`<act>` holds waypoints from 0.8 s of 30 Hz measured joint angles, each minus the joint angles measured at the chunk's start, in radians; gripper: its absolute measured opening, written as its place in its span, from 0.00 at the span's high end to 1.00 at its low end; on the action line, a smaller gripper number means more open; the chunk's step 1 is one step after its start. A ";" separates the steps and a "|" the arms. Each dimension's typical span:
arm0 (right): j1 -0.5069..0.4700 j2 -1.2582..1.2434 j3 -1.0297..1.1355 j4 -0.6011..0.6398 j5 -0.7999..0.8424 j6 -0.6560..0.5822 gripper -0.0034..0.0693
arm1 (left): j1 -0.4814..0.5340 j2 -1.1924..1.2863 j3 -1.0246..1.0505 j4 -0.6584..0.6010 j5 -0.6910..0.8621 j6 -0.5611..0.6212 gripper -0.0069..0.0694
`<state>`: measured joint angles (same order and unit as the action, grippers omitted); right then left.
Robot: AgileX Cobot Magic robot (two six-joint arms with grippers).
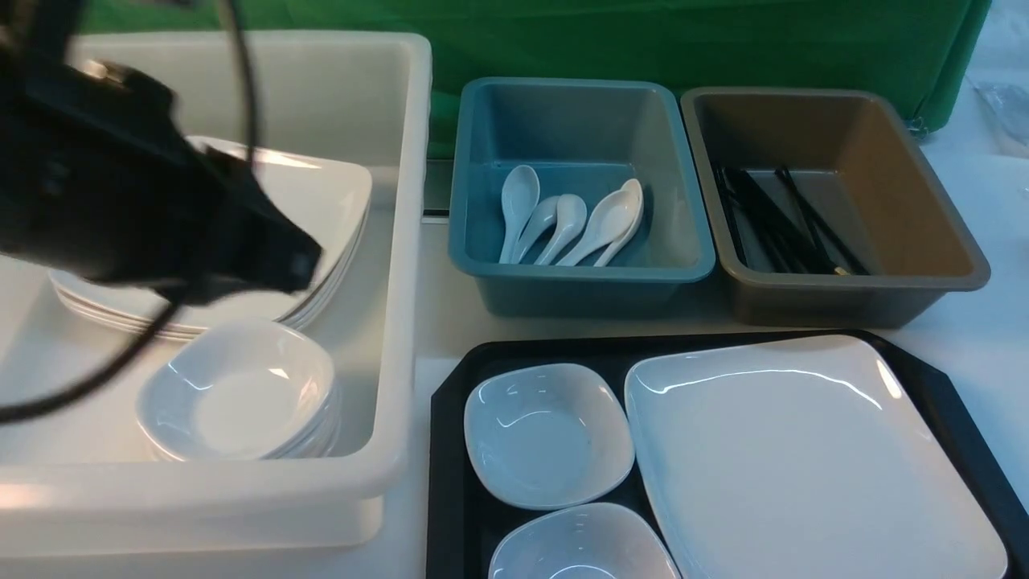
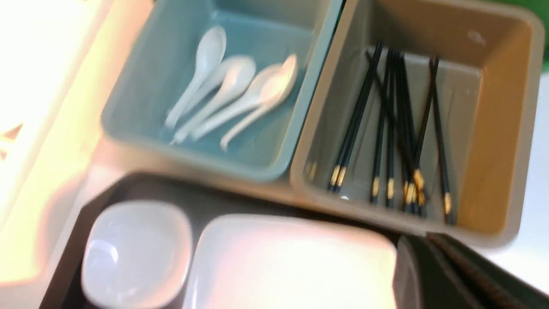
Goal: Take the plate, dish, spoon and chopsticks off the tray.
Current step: Use the left arm to grab a small plate from the dinner plate
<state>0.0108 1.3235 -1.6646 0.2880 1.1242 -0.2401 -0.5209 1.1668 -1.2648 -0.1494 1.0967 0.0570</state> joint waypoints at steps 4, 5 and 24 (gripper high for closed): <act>0.000 -0.217 0.270 -0.001 -0.061 -0.011 0.91 | -0.219 0.158 -0.035 0.113 0.036 -0.076 0.91; 0.000 -0.260 0.325 -0.001 -0.072 -0.013 0.91 | -0.248 0.201 -0.049 0.119 0.044 -0.079 0.91; 0.000 -0.679 0.808 -0.001 -0.179 -0.016 0.92 | -0.348 0.733 -0.199 0.170 0.093 0.028 0.59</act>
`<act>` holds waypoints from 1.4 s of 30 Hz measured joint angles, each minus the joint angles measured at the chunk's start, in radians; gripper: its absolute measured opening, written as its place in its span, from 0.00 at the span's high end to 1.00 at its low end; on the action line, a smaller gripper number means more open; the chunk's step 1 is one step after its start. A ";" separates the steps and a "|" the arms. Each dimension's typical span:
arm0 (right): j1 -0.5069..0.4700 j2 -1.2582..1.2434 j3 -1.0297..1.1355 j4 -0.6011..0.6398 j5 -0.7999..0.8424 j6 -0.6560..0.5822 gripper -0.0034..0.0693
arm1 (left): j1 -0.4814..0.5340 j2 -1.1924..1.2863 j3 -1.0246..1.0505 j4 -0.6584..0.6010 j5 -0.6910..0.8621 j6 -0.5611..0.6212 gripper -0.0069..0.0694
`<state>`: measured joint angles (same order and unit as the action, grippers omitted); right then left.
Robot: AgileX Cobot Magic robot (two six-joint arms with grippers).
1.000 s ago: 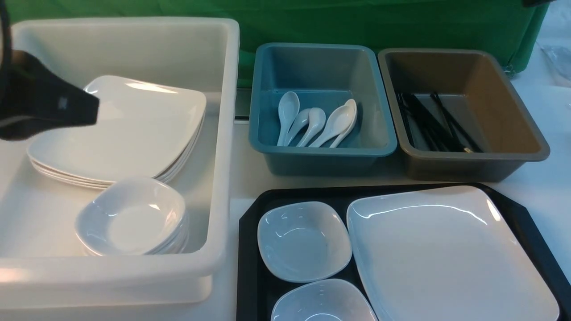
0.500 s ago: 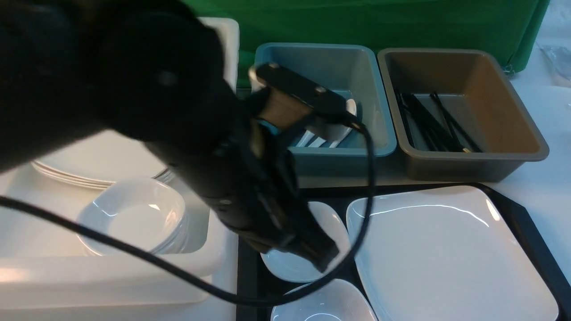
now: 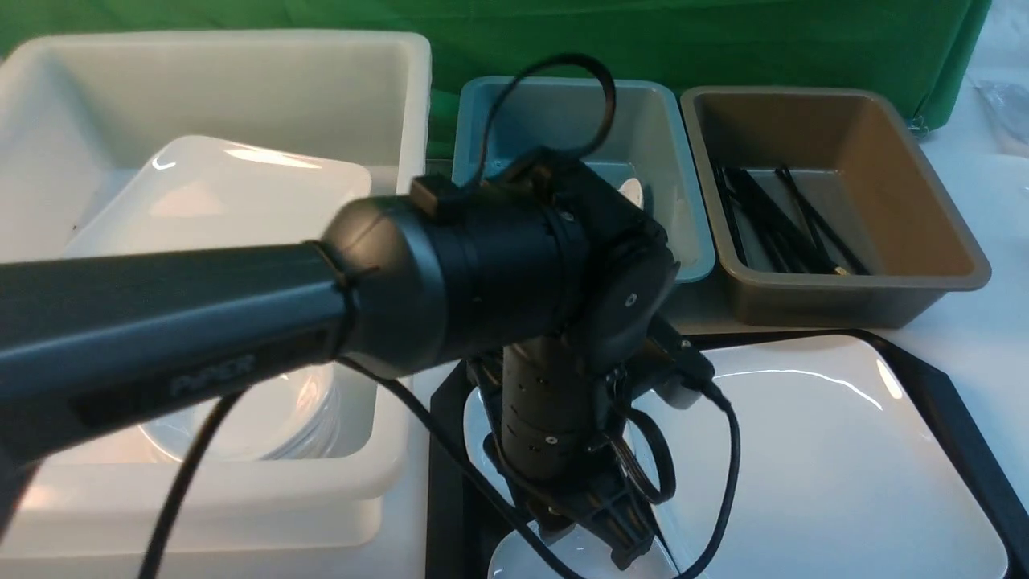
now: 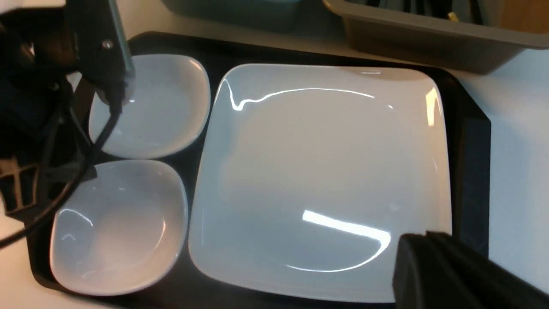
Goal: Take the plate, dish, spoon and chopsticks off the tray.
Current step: Use the left arm to grab a small plate from the dinner plate
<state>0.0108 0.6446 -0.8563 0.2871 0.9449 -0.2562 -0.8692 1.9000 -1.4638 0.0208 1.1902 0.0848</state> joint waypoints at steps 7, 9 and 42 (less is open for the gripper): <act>0.000 0.001 0.004 0.000 -0.036 0.000 0.92 | -0.001 0.049 0.000 0.035 -0.082 0.033 0.31; 0.000 0.002 0.004 0.000 -0.046 0.000 0.92 | -0.001 0.058 -0.001 0.038 -0.087 0.049 0.27; 0.032 0.002 0.004 0.020 -0.098 0.000 0.92 | -0.001 0.135 -0.002 -0.040 0.015 -0.039 0.23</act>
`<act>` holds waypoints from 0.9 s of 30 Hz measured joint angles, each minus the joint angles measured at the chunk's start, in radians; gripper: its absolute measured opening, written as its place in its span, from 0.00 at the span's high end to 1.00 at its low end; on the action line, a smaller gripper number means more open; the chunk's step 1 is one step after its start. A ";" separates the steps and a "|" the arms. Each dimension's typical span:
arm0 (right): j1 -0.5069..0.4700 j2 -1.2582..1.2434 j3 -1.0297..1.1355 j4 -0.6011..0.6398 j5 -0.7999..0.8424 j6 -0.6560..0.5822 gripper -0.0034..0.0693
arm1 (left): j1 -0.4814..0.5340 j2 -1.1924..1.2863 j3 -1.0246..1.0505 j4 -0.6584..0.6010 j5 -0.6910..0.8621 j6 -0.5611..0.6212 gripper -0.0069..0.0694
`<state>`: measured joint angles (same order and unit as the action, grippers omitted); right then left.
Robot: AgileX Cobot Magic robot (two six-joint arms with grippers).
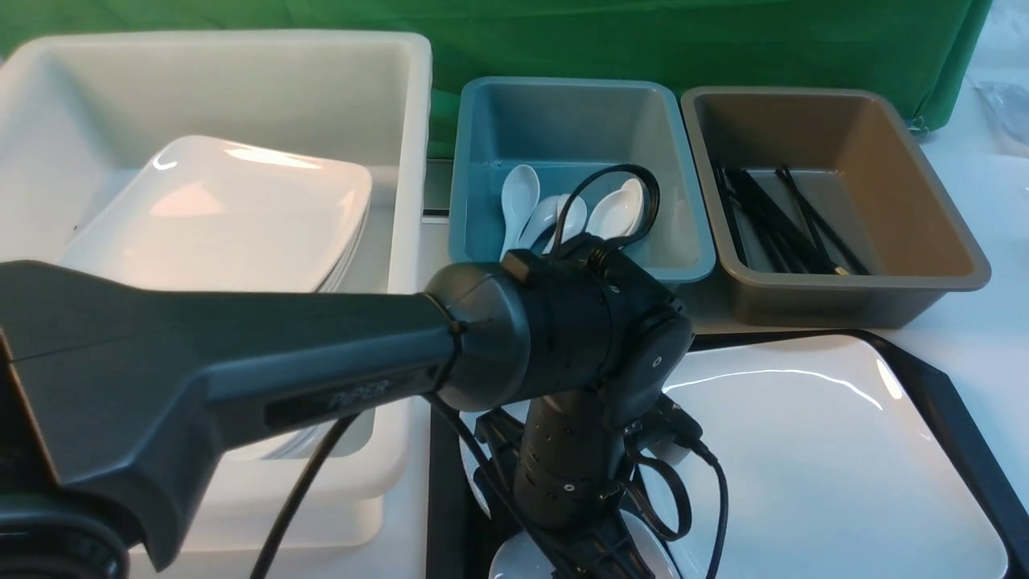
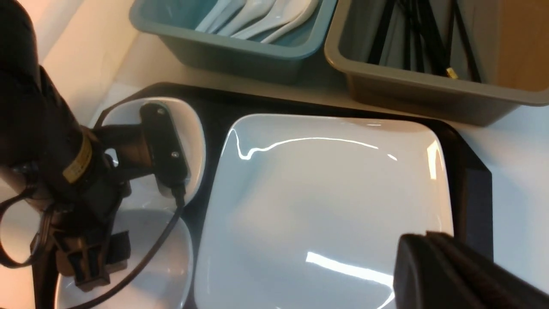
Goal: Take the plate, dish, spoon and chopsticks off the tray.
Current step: Use the left arm to grab a small plate from the dinner plate
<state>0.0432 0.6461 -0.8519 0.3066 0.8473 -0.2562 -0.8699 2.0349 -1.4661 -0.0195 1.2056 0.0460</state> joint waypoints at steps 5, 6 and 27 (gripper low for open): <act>0.000 0.000 0.000 0.002 0.000 0.000 0.92 | 0.000 0.012 0.000 -0.003 0.009 0.000 0.23; 0.000 0.000 0.000 0.002 0.000 0.000 0.92 | 0.000 0.014 0.000 -0.004 0.009 0.000 0.23; 0.000 0.000 0.000 0.005 -0.009 0.000 0.91 | 0.003 0.029 -0.007 -0.052 -0.009 0.006 0.66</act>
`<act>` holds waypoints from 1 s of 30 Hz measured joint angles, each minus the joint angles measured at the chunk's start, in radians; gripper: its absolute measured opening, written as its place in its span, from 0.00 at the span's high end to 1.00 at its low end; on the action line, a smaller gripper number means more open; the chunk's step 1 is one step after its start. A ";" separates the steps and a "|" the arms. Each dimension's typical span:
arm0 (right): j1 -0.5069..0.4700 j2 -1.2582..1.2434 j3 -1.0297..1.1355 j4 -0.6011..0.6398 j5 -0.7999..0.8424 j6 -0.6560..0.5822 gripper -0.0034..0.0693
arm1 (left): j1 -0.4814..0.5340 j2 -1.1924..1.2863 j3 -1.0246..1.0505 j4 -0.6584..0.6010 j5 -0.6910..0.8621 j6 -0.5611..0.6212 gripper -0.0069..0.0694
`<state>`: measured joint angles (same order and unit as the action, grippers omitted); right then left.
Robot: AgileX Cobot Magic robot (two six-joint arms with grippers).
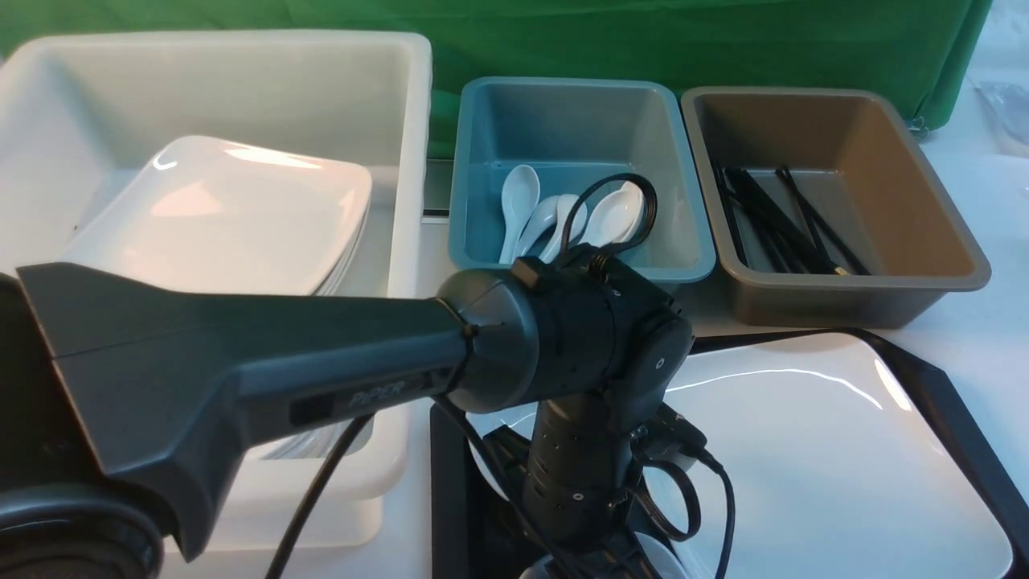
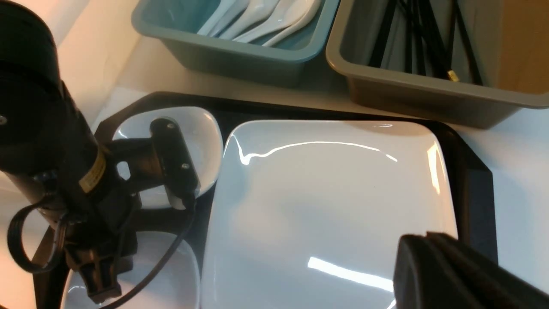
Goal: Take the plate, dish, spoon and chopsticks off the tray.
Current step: Use the left arm to grab a small plate from the dinner plate, then use the left arm to put the small plate into the large storage box on the left
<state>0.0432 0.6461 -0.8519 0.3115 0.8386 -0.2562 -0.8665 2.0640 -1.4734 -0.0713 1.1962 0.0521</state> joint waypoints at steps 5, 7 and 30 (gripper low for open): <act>0.000 0.000 0.000 0.000 -0.003 0.000 0.91 | -0.001 -0.013 -0.001 0.024 0.012 -0.004 0.68; 0.000 0.000 0.000 0.000 -0.003 0.000 0.91 | -0.002 -0.030 -0.001 0.031 0.017 -0.005 0.71; 0.000 0.000 0.000 0.005 -0.032 0.000 0.90 | -0.002 -0.215 -0.165 0.123 0.017 -0.052 0.89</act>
<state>0.0432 0.6461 -0.8519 0.3166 0.8068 -0.2562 -0.8684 1.8489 -1.6387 0.0518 1.2136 0.0000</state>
